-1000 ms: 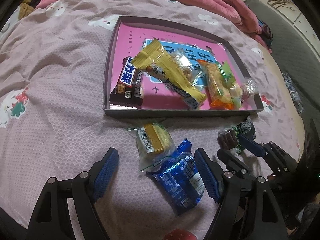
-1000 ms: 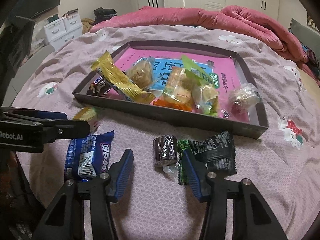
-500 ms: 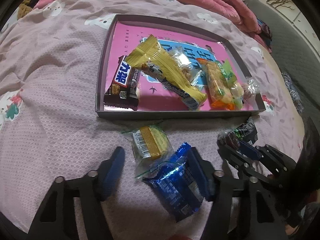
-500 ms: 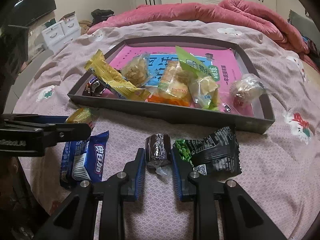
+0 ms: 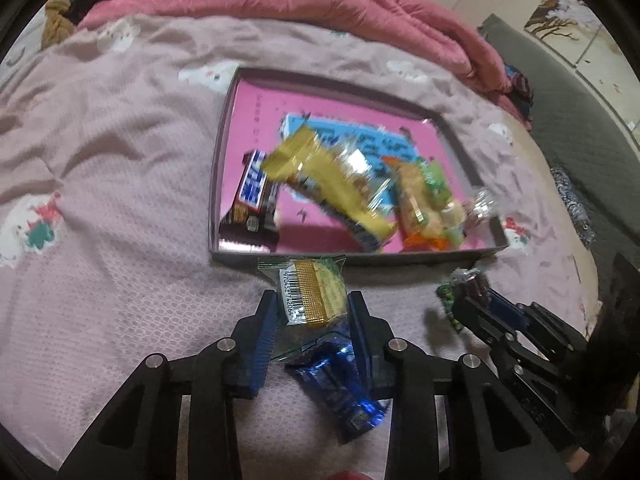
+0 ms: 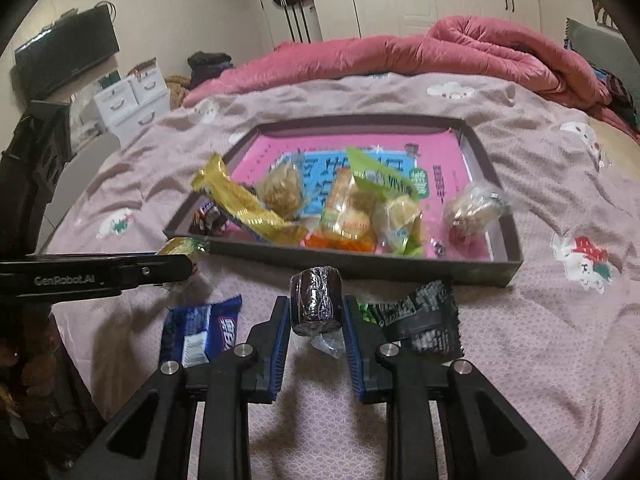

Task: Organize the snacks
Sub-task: 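Lift the cake packet and chocolate over the tray with both grippers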

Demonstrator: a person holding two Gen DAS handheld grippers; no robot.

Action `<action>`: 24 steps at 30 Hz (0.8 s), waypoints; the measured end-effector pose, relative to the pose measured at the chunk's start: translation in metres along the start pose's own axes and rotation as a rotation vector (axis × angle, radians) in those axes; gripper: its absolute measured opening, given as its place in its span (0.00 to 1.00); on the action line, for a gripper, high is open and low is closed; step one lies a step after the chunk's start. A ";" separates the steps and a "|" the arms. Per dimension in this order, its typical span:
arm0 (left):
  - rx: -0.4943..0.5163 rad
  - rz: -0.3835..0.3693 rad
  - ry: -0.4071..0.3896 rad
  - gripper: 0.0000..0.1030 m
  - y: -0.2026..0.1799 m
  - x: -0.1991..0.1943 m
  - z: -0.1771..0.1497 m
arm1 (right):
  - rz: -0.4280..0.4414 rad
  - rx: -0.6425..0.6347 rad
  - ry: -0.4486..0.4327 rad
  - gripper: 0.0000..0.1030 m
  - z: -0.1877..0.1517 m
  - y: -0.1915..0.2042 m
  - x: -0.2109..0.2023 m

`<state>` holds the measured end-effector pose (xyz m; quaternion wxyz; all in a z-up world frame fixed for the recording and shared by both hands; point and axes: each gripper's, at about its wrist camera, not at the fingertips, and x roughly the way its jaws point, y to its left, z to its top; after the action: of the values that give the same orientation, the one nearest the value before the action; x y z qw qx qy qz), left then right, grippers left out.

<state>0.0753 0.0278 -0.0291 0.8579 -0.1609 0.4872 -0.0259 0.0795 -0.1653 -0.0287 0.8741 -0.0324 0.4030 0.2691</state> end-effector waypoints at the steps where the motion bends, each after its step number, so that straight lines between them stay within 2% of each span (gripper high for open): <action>1: 0.004 -0.004 -0.010 0.35 -0.002 -0.004 0.001 | -0.001 0.002 -0.006 0.25 0.001 -0.001 -0.001; 9: 0.036 -0.048 -0.074 0.35 -0.024 -0.021 0.021 | -0.024 0.047 -0.074 0.25 0.015 -0.016 -0.011; 17: 0.070 -0.046 -0.068 0.35 -0.044 0.003 0.038 | -0.060 0.087 -0.127 0.25 0.029 -0.035 -0.012; 24: 0.085 -0.046 -0.055 0.35 -0.056 0.027 0.053 | -0.072 0.122 -0.122 0.25 0.033 -0.050 -0.003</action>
<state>0.1403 -0.0176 -0.0101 0.8762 -0.1359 0.4581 -0.0621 0.1258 -0.2004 -0.0122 0.9065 0.0229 0.3633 0.2139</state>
